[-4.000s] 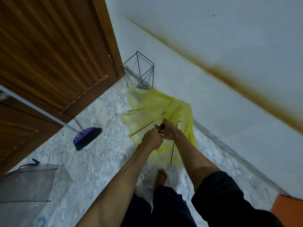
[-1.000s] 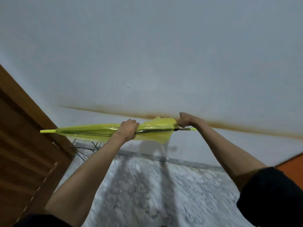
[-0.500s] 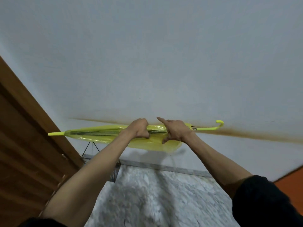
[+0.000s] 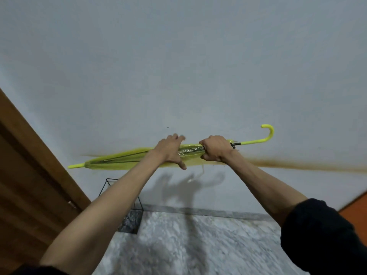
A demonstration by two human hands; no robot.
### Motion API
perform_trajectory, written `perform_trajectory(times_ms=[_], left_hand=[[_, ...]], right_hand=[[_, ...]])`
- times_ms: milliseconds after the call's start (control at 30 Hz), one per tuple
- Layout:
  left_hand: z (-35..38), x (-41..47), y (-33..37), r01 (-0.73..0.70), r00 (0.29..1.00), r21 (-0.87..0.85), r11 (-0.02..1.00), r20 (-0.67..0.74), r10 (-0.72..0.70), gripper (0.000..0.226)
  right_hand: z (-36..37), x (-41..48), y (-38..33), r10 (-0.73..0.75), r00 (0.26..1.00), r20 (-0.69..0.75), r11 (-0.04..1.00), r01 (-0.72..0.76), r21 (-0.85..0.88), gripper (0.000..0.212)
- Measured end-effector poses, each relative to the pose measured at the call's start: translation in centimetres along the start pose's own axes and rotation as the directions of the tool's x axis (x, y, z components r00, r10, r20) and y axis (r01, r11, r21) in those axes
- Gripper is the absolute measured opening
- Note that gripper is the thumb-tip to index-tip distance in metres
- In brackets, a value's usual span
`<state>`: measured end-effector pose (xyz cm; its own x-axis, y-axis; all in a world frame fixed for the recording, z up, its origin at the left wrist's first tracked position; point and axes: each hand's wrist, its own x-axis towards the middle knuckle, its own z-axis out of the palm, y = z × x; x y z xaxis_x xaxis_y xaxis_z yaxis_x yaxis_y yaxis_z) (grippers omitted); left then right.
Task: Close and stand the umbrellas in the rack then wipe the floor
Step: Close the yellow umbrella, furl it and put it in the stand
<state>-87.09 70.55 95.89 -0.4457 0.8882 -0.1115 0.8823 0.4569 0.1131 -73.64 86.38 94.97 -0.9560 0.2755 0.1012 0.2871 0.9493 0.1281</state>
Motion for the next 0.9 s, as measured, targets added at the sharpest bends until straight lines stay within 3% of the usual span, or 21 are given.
perform_trajectory(times_ms=[33, 100, 200, 333, 367, 500, 600, 700, 833, 900], left_hand=[[0.4, -0.1, 0.0, -0.072, 0.992, 0.096, 0.993, -0.094, 0.081, 0.139], [1.0, -0.3, 0.1, -0.128, 0.949, 0.349, 0.928, -0.230, 0.217, 0.152], [1.6, -0.5, 0.9, -0.076, 0.940, 0.469, 0.880, -0.259, 0.220, 0.128], [1.0, 0.3, 1.3, -0.029, 0.950, 0.351, 0.936, -0.281, 0.135, 0.039], [0.7, 0.5, 1.4, -0.040, 0.956, 0.311, 0.950, -0.265, 0.127, 0.027], [-0.3, 0.9, 1.6, -0.029, 0.996, 0.069, 0.997, -0.082, 0.034, 0.012], [-0.7, 1.7, 1.4, 0.105, 0.987, -0.105, 0.989, 0.131, -0.091, 0.026], [-1.3, 2.3, 1.3, 0.181, 0.949, -0.185, 0.966, 0.290, -0.122, 0.041], [-1.8, 2.2, 1.3, 0.190, 0.929, -0.195, 0.962, 0.352, -0.112, 0.051], [-1.7, 2.1, 1.1, 0.178, 0.941, -0.158, 0.971, 0.315, -0.121, 0.062]], right_hand=[[-0.4, 0.2, 0.1, 0.009, 1.000, 0.009, 1.000, -0.009, 0.011, 0.023], [-1.0, 0.6, 0.3, 0.029, 0.999, 0.023, 0.999, -0.029, 0.039, 0.025], [-1.7, 0.8, 0.4, 0.050, 0.995, 0.081, 0.993, -0.058, 0.100, 0.030], [-1.5, 0.7, 0.4, 0.024, 0.997, 0.080, 0.996, -0.031, 0.084, 0.046], [-1.4, 0.5, 0.4, 0.024, 0.997, 0.067, 0.997, -0.028, 0.074, 0.056], [-0.5, -0.4, 0.5, 0.035, 0.998, -0.049, 0.998, -0.037, -0.046, 0.122], [0.3, -1.1, 0.8, -0.007, 0.995, -0.096, 0.994, -0.004, -0.112, 0.134], [0.8, -1.1, 1.0, -0.009, 0.998, -0.064, 0.995, 0.002, -0.103, 0.118], [0.3, -0.8, 0.9, 0.003, 0.999, -0.054, 0.999, -0.006, -0.054, 0.038], [-0.3, -0.3, 0.9, 0.042, 0.997, -0.057, 0.999, -0.044, -0.027, 0.019]])
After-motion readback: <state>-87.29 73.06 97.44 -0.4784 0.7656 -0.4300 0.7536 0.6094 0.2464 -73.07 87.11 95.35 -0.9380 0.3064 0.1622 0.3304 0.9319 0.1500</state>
